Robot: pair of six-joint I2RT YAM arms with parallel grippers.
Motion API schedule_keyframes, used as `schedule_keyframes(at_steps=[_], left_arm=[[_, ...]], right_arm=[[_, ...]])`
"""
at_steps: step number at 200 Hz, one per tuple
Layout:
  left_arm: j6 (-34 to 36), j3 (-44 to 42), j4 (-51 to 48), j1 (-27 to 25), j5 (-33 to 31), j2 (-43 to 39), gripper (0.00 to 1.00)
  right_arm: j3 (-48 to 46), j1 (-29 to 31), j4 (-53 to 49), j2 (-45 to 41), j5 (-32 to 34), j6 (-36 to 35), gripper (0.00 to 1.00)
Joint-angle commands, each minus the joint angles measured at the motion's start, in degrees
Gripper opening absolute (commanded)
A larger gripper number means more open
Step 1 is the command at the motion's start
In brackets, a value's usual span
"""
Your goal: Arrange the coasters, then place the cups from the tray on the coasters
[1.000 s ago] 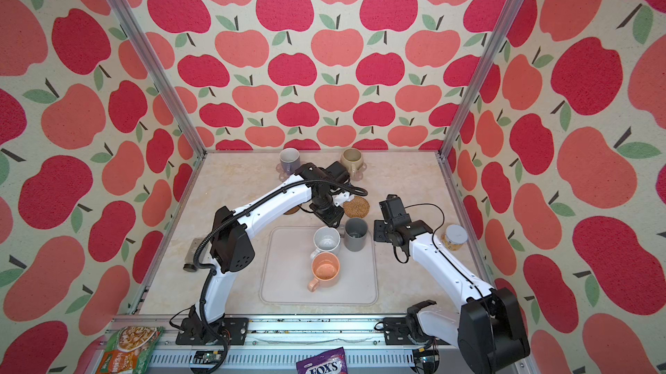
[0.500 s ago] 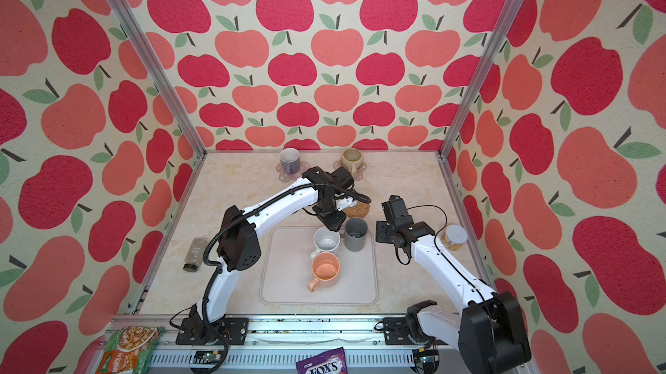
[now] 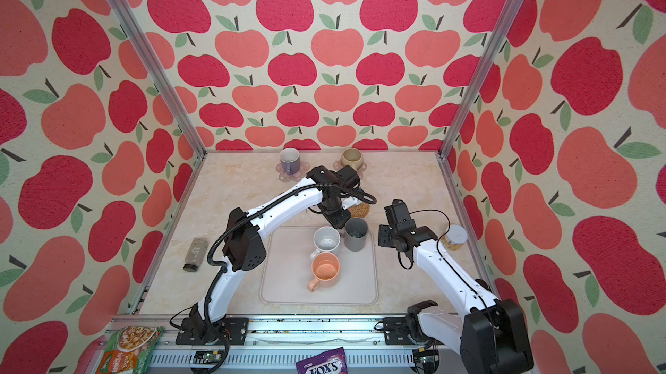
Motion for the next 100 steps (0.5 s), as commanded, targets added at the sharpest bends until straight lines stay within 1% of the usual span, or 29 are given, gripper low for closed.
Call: schedule_keyframes(at_steps=[1, 50, 76, 100], left_arm=[[1.5, -0.6, -1.7, -0.3, -0.8, 0.9, 0.42], [2.3, -2.2, -1.4, -0.4, 1.8, 0.7, 0.42], [1.7, -3.8, 0.9, -0.3, 1.4, 0.4, 0.42], [0.8, -3.4, 2.2, 0.2, 1.5, 0.8, 0.42]], right_arm=[[-0.7, -0.5, -1.1, -1.0, 0.5, 0.7, 0.64], [-0.7, -0.7, -0.4, -0.6, 0.2, 0.8, 0.64], [-0.7, -0.7, -0.5, -0.6, 0.3, 0.9, 0.64], [-0.7, -0.9, -0.8, -0.7, 0.3, 0.8, 0.64]])
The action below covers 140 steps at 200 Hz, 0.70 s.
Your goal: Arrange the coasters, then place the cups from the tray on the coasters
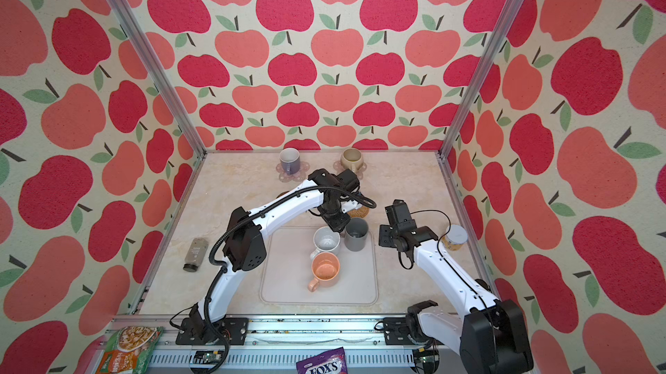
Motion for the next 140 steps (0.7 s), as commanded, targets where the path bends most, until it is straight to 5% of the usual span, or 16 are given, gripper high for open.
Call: schedule_keyframes(at_steps=[1, 140], left_arm=[[-0.2, -0.4, 1.1, 0.2, 0.4, 0.8, 0.42], [6.3, -1.0, 7.2, 2.8, -7.9, 3.1, 0.41]], right_arm=[[-0.7, -0.5, -0.8, -0.7, 0.3, 0.8, 0.64], [0.4, -0.7, -0.2, -0.8, 0.3, -0.3, 0.64]])
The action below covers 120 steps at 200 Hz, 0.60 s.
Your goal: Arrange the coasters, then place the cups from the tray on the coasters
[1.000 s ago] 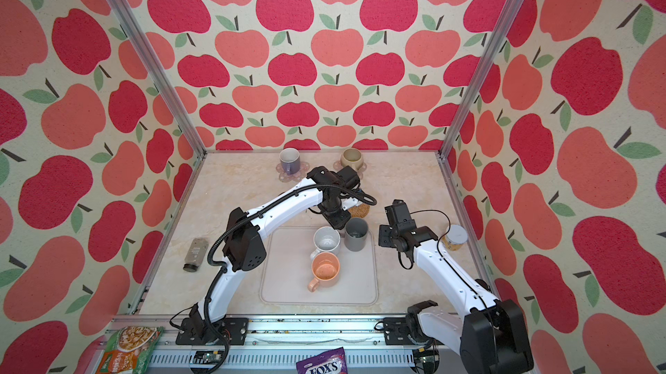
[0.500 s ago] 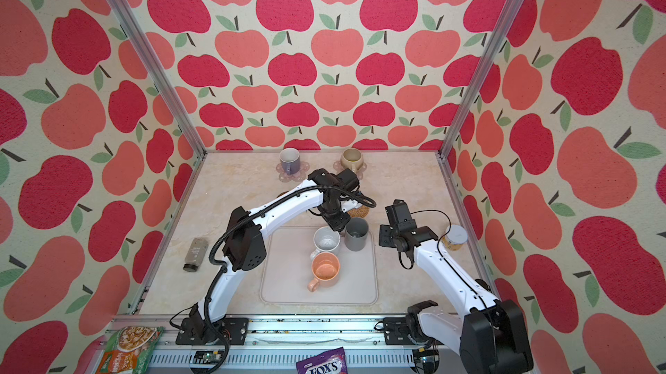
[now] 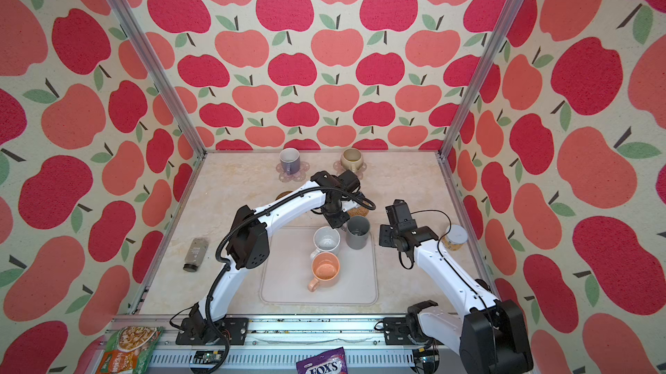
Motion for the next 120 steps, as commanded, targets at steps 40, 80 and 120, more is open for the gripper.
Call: schedule_keyframes(at_steps=[40, 80, 120], left_arm=[[0.4, 1.8, 4.2, 1.8, 1.1, 2.5, 0.41], [0.9, 5.6, 3.7, 2.0, 3.6, 5.2, 0.41], [4.3, 3.9, 6.4, 2.4, 9.3, 4.5, 0.41]], right_arm=[[0.6, -0.4, 1.9, 1.1, -0.2, -0.5, 0.64], [1.5, -0.6, 0.8, 2.5, -2.1, 0.2, 0.64], [1.7, -0.5, -0.4, 1.2, -1.3, 0.5, 0.64]])
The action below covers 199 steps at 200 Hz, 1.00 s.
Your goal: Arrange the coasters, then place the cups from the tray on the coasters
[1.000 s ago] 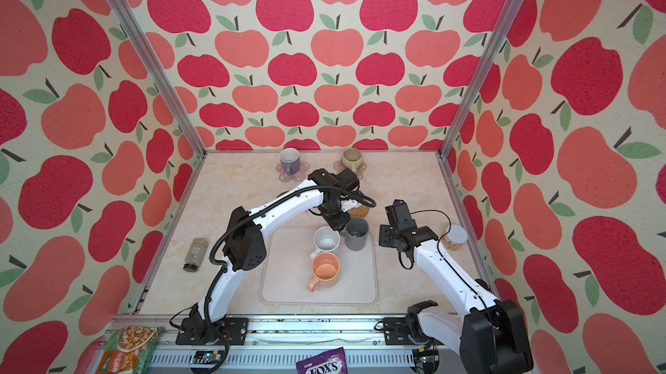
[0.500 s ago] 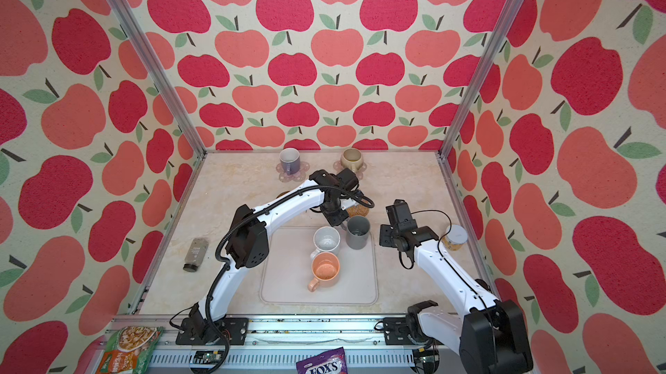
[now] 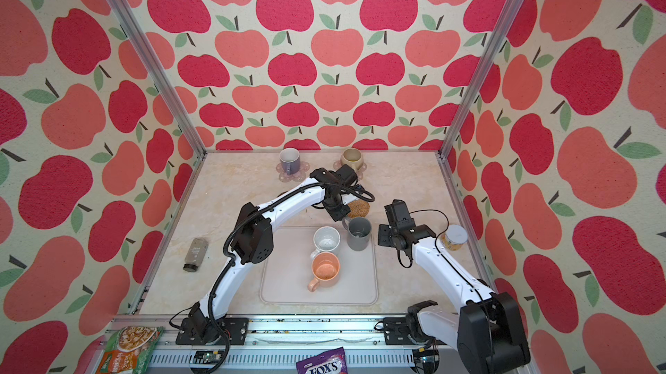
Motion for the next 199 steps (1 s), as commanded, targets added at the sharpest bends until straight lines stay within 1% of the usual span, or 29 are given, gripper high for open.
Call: schedule_keyframes(at_steps=[1, 34, 71, 121, 168, 199], left_arm=[[3.4, -0.2, 1.7, 0.0, 5.9, 0.1, 0.41], [6.8, -3.3, 4.2, 0.7, 9.1, -2.1, 0.40], [8.2, -4.1, 3.9, 1.6, 9.4, -3.3, 0.40], [7.8, -4.9, 4.4, 2.5, 8.6, -4.3, 0.40], [6.7, -8.6, 7.5, 3.1, 9.0, -7.6, 0.40], [6.3, -9.6, 7.4, 3.7, 8.5, -9.0, 0.40]], right_arm=[[1.5, -0.4, -1.5, -1.1, -0.1, 0.5, 0.63], [1.6, -0.4, -1.3, -1.5, -0.7, 0.5, 0.63], [1.5, -0.4, -2.0, -1.7, -0.4, 0.5, 0.64], [0.6, -0.4, -2.3, -3.3, -0.2, 0.2, 0.64], [1.0, -0.4, -3.0, -4.4, 0.6, -0.6, 0.64], [1.4, -0.4, -3.2, -4.6, 0.8, -0.8, 0.64]])
